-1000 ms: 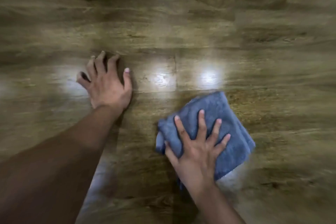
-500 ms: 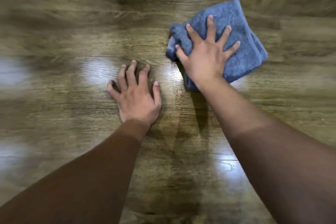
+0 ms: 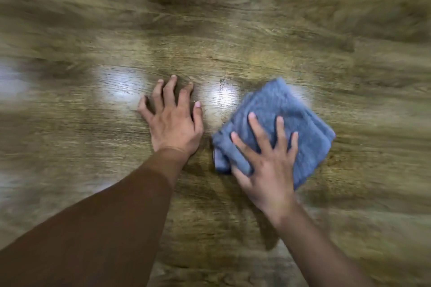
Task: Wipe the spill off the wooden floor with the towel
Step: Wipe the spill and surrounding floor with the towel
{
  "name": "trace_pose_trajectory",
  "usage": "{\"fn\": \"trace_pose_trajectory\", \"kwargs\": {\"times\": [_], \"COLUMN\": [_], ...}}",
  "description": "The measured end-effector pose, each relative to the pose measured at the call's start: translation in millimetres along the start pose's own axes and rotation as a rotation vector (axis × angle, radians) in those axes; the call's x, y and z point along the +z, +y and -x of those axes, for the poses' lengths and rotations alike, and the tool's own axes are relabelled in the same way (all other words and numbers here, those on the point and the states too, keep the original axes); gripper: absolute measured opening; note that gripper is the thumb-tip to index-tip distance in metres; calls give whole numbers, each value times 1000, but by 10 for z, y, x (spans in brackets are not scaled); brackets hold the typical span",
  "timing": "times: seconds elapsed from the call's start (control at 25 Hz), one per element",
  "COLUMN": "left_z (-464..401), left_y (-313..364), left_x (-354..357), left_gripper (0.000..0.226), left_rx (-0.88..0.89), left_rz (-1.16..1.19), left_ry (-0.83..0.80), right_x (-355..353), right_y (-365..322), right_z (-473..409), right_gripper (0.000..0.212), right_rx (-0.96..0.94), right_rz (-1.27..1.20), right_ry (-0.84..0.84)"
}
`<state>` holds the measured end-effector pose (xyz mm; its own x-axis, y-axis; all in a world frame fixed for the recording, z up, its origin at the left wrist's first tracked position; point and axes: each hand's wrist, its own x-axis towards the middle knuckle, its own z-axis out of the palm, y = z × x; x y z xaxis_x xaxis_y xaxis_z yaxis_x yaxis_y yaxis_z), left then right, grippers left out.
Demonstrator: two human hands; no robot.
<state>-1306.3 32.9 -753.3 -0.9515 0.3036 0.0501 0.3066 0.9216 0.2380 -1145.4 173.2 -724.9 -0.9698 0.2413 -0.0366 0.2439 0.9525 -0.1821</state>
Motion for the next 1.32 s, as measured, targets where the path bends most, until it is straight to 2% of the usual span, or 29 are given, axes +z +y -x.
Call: {"fn": "trace_pose_trajectory", "kwargs": {"times": [0.12,0.24,0.32,0.48,0.6,0.68,0.76,0.88,1.32], "left_z": [-2,-8,12,0,-32,-117,-274,-438,-447], "left_y": [-4,15,7,-4,9,-194,-586,-1031,-986], "left_x": [-1,2,12,-19,-128,-216,-248,-219,-173], "left_gripper": [47,50,51,51,49,48,51,52,48], "left_rx": [4,-8,-9,-20,-63,-13,24,-191,-200], "left_rz": [-6,-5,-7,69,238,298,196,40,-58], "left_ry": [-7,-32,-30,-24,-52,-30,55,78,52], "right_x": [66,45,53,82,74,93,134,175,196], "right_y": [-55,-89,-135,-306,-472,-498,-483,-506,-744], "right_z": [477,427,356,233,52,-59,-169,-389,-2263], "right_gripper": [64,73,71,67,66,68,70,71,71], "right_rx": [-29,-10,8,153,271,289,293,280,265], "right_rz": [38,74,121,127,123,122,136,146,89], "right_ry": [-1,-29,-44,-55,-50,-50,-31,-2,33]}}
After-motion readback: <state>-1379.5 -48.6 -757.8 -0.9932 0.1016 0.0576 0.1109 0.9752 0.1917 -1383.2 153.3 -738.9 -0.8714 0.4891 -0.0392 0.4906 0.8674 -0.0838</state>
